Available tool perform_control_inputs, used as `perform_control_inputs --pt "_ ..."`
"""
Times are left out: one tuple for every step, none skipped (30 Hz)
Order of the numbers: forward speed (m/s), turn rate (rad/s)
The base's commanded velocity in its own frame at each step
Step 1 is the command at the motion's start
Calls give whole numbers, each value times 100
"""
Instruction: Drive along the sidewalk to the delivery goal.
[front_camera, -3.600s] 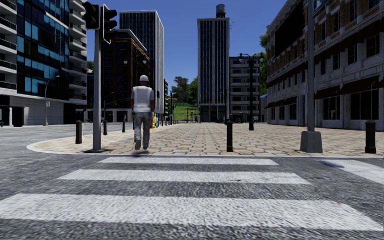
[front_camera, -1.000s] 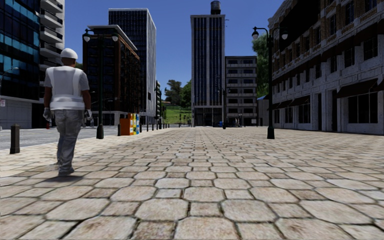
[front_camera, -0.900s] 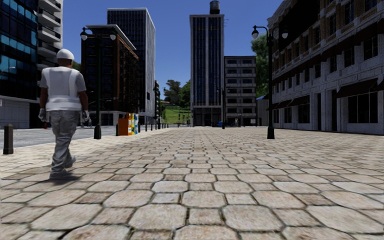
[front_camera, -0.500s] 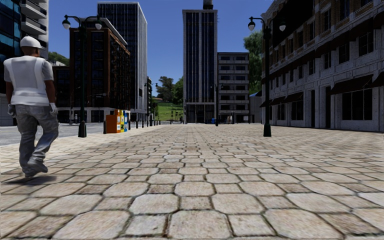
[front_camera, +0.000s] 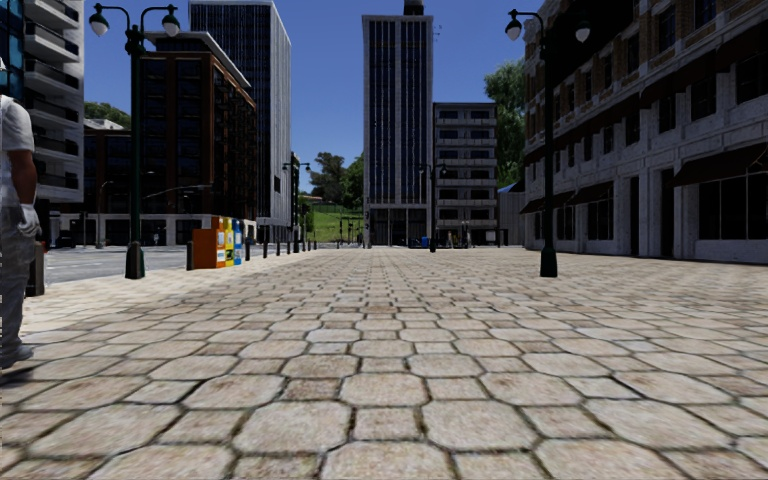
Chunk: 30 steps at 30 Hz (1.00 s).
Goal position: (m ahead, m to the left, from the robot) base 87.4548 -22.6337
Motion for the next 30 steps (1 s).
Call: perform_control_inputs --pt "197 0" --pt "197 0" --pt "197 0" --pt "197 0" --pt "197 0" --pt "197 0" --pt "197 0" --pt "197 0" --pt "197 0" --pt "197 0" --pt "197 0" --pt "197 0" --pt "197 0" --pt "197 0" --pt "197 0" --pt "197 0" --pt "197 0" --pt "197 0" --pt "200 0" --pt "200 0" --pt "200 0" --pt "200 0" --pt "200 0" --pt "200 0" --pt "200 0" --pt "200 0" --pt "200 0" --pt "200 0" --pt "200 0" --pt "200 0"
